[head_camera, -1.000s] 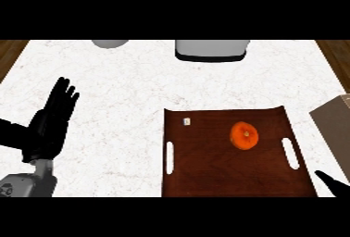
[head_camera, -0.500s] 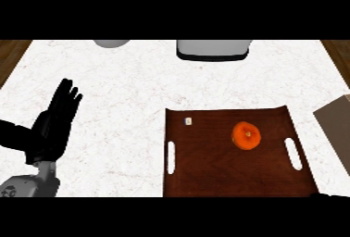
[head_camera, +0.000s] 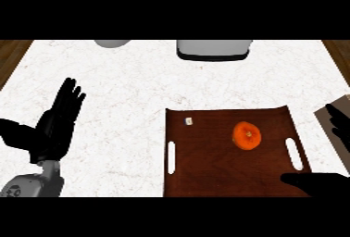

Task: Pick the squash from the tray and place it in the cardboard box

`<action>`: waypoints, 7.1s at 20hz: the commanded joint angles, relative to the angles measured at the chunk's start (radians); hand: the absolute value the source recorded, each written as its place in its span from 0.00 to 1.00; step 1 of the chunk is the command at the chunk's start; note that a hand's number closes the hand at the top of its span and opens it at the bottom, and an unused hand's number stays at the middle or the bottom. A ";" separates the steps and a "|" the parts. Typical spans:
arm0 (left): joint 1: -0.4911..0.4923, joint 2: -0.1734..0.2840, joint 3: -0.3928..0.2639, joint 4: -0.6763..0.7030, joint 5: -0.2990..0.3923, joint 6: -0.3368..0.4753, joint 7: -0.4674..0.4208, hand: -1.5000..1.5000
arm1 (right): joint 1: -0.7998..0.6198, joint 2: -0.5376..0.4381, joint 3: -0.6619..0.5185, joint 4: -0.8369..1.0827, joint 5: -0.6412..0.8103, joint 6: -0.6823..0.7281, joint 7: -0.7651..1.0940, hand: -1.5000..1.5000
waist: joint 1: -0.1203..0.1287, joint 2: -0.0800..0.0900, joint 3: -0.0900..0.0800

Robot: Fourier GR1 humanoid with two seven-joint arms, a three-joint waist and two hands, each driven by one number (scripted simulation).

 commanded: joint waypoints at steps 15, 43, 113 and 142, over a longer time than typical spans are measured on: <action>-0.006 -0.052 0.086 0.028 -0.039 -0.083 0.021 0.50 | -0.133 0.273 0.054 0.225 0.250 0.055 0.027 0.00 | -0.006 -0.001 0.001; -0.043 -0.121 0.149 -0.057 -0.130 -0.108 0.136 0.50 | -0.192 0.456 -0.065 0.496 0.347 0.142 -0.151 0.00 | -0.006 -0.001 0.001; -0.007 -0.177 0.172 -0.057 -0.168 -0.155 0.096 0.50 | 0.031 0.444 0.504 -0.586 1.262 0.528 -0.062 1.00 | -0.016 0.000 0.001; 0.014 -0.171 0.179 -0.049 -0.153 -0.189 0.068 0.50 | -0.044 0.070 -0.617 0.349 0.877 0.575 -0.784 1.00 | 0.002 0.006 0.001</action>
